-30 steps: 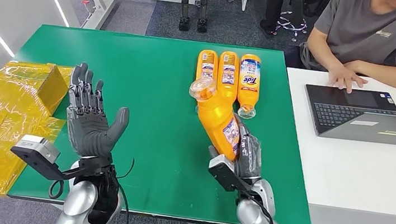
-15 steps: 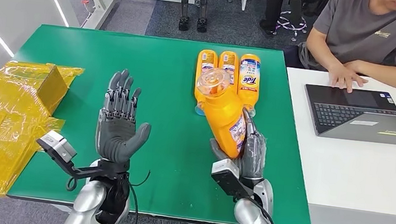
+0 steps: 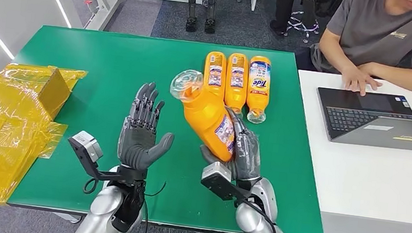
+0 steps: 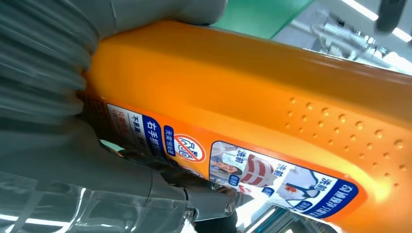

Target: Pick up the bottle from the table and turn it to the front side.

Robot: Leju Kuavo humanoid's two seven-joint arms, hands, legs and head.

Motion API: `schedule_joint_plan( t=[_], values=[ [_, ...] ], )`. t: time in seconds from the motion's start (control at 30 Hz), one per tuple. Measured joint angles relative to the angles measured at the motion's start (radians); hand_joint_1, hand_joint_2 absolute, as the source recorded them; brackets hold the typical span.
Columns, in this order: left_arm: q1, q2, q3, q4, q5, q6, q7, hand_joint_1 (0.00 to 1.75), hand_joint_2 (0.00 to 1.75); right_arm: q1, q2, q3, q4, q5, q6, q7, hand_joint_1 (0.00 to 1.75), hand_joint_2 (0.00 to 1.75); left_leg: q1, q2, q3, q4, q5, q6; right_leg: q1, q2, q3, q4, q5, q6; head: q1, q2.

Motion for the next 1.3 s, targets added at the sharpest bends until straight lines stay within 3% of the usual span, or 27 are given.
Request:
schedule_joint_plan(
  t=[0.47, 0.73, 1.0, 1.3],
  values=[
    [-0.001, 0.0, -0.001, 0.006, 0.003, 0.003, 0.0, 0.0, 1.75, -0.03, 0.011, 0.057, 0.027, 0.033, 0.063, 0.027, 1.75, 1.75, 0.0, 0.0, 0.0, 0.0, 0.0, 0.0, 0.0, 0.0, 0.0, 0.0, 0.0, 0.0, 0.0, 0.0],
    [-0.003, 0.0, -0.002, 0.013, -0.018, 0.074, 0.0, 0.0, 1.75, -0.057, 0.011, 0.097, 0.082, 0.068, 0.214, 0.115, 1.75, 1.75, 0.0, 0.0, -0.001, 0.0, 0.0, 0.0, 0.0, 0.0, 0.0, 0.0, 0.0, 0.0, 0.0, 0.0],
    [-0.004, 0.005, -0.002, 0.021, -0.019, 0.124, 0.0, 0.0, 1.75, -0.123, 0.018, 0.132, 0.179, 0.05, 0.309, 0.113, 1.75, 1.75, 0.0, 0.0, -0.001, 0.0, 0.0, 0.0, 0.0, 0.0, -0.001, 0.0, 0.0, 0.0, 0.0, 0.0],
    [-0.026, 0.008, 0.0, 0.039, -0.012, 0.136, 0.0, 0.0, 1.75, -0.16, 0.037, 0.151, 0.241, 0.047, 0.352, 0.11, 1.75, 1.75, 0.0, 0.0, -0.001, 0.0, 0.0, 0.0, 0.0, 0.0, -0.001, 0.0, 0.0, 0.0, 0.0, 0.0]
  ],
)
